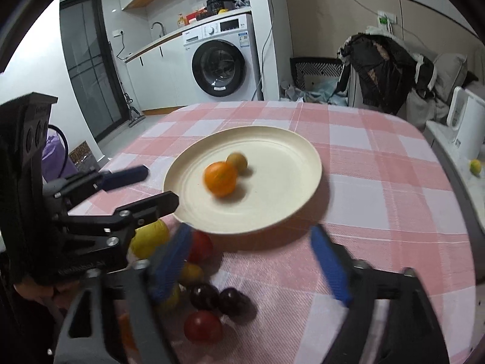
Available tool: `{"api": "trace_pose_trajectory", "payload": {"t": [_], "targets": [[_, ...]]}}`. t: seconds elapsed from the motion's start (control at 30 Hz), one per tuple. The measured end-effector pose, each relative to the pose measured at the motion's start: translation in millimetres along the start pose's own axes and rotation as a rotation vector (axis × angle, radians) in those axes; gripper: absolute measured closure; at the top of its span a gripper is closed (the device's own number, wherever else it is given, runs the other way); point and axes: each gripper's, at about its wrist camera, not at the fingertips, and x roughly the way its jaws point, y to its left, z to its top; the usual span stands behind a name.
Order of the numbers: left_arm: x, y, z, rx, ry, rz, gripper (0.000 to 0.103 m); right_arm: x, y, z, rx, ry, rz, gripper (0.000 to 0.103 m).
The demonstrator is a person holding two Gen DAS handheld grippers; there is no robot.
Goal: Organize fruits
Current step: 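Open both grippers over the plate and withdraw them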
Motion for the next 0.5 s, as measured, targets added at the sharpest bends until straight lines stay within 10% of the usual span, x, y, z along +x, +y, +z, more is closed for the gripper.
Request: {"api": "trace_pose_trajectory", "payload": {"t": [0.5], "targets": [[-74, -2, -31, 0.001, -0.043, 0.017, 0.001, -33, -2, -15, -0.004, 0.0, -0.002, 0.0]]}}
